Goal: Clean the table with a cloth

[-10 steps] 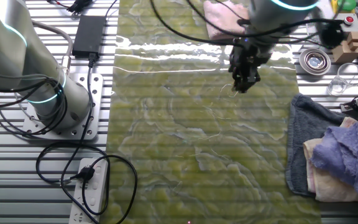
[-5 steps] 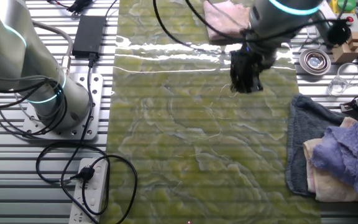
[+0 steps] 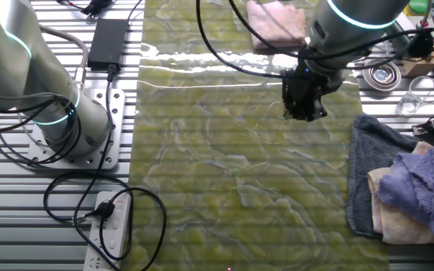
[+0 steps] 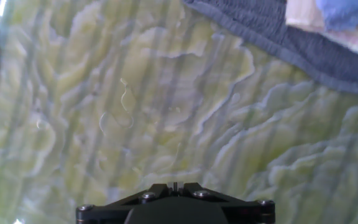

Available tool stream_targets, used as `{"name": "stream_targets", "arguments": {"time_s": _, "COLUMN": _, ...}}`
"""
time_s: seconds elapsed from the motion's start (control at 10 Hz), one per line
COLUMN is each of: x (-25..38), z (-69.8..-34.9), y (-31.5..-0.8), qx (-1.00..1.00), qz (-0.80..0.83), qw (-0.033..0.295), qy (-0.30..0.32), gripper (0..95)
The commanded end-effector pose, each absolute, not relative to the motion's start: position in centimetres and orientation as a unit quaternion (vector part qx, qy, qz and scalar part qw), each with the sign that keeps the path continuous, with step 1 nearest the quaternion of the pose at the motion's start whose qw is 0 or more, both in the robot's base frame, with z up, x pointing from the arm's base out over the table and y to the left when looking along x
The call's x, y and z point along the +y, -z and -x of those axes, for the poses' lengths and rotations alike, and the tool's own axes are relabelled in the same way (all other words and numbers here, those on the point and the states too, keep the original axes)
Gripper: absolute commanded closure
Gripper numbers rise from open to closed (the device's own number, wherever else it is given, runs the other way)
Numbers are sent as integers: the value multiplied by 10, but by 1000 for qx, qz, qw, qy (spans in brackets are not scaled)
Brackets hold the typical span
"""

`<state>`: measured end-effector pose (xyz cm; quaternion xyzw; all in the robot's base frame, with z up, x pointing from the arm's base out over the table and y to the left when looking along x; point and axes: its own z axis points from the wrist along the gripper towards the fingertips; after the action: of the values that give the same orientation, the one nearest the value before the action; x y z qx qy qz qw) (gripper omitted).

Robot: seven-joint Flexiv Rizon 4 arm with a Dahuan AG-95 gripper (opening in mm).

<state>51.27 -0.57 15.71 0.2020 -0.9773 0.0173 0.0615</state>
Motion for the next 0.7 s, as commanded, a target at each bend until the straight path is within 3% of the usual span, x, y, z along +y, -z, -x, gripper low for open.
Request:
{"name": "stream_targets", "arguments": {"time_s": 0.1, "x": 7, "z": -519, "y": -157, "qx": -989, "qz": -138, "qw": 60, "qy": -14, "gripper": 950}}
{"name": "stream_targets", "arguments": {"time_s": 0.4, "x": 7, "z": -519, "y": -157, "qx": -978, "qz": -196, "qw": 72, "qy": -15, "gripper": 950}}
{"name": "stream_targets", "arguments": {"time_s": 0.7, "x": 7, "z": -519, "y": -157, "qx": -954, "qz": -292, "qw": 49, "qy": 47, "gripper": 950}}
